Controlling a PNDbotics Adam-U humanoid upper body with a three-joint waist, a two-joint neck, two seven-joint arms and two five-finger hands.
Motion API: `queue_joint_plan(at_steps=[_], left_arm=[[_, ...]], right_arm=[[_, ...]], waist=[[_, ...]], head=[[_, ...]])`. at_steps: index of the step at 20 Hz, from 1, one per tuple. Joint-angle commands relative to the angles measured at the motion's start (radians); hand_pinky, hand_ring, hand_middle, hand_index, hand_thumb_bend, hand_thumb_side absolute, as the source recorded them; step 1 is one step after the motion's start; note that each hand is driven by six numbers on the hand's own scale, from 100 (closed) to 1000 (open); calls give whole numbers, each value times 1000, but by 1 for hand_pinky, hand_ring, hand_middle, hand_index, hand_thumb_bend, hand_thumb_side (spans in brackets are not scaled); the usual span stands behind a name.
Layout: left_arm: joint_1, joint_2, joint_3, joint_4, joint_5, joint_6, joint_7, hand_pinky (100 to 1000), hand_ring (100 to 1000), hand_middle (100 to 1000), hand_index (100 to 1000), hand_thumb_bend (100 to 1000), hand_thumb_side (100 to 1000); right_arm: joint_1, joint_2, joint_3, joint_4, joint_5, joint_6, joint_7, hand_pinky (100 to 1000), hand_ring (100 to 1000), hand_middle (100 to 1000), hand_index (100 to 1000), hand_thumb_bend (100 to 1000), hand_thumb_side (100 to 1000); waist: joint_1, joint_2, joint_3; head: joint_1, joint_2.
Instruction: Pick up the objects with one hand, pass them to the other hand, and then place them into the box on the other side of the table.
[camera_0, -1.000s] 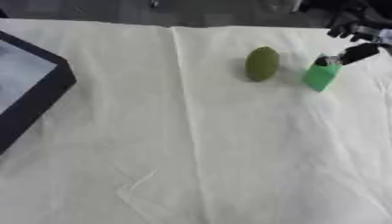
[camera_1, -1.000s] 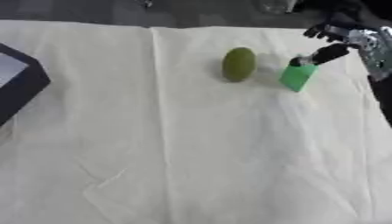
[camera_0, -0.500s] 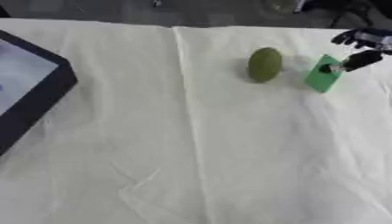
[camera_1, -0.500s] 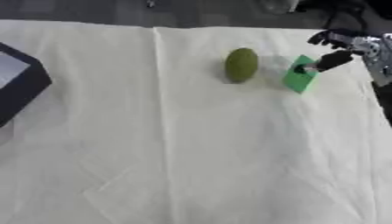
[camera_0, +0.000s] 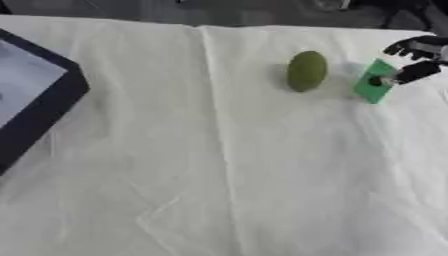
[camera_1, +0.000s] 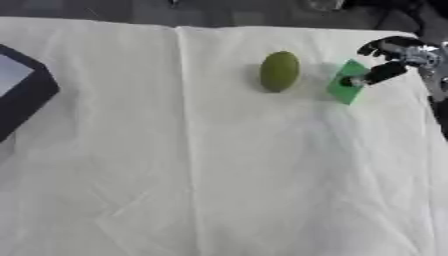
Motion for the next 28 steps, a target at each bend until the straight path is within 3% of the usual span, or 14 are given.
queue_joint_plan(at_steps=[1, 9, 28], left_arm=[[-5, 38, 19, -18, -6, 1, 7, 742, 611, 564, 722, 504, 298], [1, 38, 19, -22, -9, 3, 10, 742, 611, 563, 719, 499, 297], [12, 37, 20, -27, -15, 2, 15, 742, 611, 562, 715, 490, 294]], right_arm=[[-14, -41, -13, 8, 30, 10, -17, 896, 934, 886, 922, 593, 548], [-11, -42, -20, 33, 65, 29, -43, 894, 928, 854, 916, 594, 551], [-7, -41, -25, 68, 81, 23, 21, 885, 902, 804, 906, 593, 604]], waist=[[5, -16, 2], [4, -12, 3], [6, -6, 1]], head=[[-4, -18], [-8, -27], [-8, -30]])
